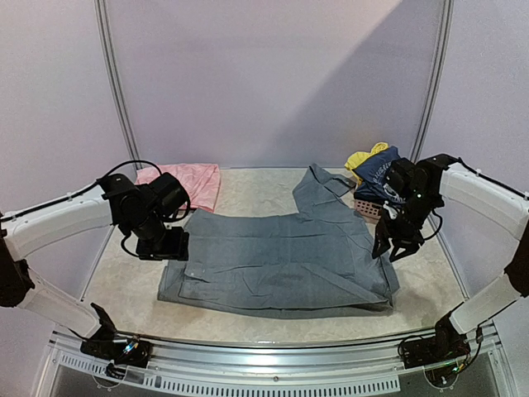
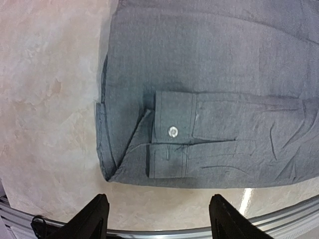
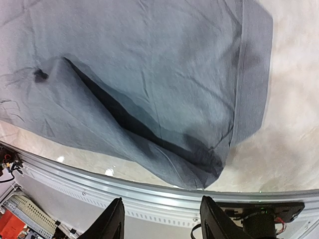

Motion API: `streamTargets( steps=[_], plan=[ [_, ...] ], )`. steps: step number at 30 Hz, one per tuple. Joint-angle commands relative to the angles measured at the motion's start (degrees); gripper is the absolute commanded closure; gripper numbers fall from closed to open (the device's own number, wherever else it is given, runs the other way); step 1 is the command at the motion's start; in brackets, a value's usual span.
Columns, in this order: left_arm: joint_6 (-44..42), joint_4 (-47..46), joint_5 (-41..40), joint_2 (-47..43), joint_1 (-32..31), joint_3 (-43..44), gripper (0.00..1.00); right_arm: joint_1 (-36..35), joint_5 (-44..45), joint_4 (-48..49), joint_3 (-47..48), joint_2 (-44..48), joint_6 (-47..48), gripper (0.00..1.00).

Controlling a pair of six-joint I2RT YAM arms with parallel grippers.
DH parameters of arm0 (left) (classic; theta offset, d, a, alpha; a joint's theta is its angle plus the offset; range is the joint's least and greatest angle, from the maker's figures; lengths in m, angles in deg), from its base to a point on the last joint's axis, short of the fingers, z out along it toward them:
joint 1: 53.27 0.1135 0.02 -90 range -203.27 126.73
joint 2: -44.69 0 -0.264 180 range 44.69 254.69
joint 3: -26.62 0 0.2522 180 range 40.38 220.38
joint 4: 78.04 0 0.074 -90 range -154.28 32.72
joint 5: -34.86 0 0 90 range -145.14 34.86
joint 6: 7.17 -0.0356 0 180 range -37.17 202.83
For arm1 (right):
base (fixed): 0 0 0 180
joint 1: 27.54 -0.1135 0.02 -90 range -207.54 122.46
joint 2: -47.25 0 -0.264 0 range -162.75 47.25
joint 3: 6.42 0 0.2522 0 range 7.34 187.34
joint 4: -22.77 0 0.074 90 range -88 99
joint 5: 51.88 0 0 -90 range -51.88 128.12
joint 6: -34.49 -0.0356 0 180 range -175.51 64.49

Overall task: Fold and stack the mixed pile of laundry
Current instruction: Move the 1/3-folded shirt to the center of the board.

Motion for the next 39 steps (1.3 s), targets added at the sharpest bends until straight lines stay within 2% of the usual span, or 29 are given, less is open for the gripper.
streamTargets(
  steps=[1, 7, 11, 18, 28, 39],
  plan=[
    [-7.98, -1.29, -0.24, 4.21, 5.06, 4.02, 0.3, 0.21, 2.92, 0.11, 7.04, -4.18, 2.28, 0.47],
    [-13.67, -6.93, 4.58, 14.29, 8.43, 10.8, 0.32, 0.26, -0.81, 8.82, 14.17, -11.96, 4.79, 0.48],
    [-15.52, -9.44, 8.43, 22.56, 8.45, 14.72, 0.35, 0.22, -5.58, 15.24, 14.24, -17.21, 6.04, 0.51],
    [-16.4, -12.62, 10.84, 30.66, 8.45, 15.77, 0.36, 0.21, -7.66, 19.03, 14.33, -26.69, 9.28, 0.54],
    [-14.81, -17.65, 10.08, 29.21, 8.47, 2.54, 0.36, 0.23, -7.93, 22.97, 4.98, -29.27, 9.56, 0.55],
    [-11.5, -19.49, 9.59, 23.48, 8.23, -9.14, 0.37, 0.22, -8.67, 23.89, -3.85, -26.92, 7.62, 0.57]
  ],
)
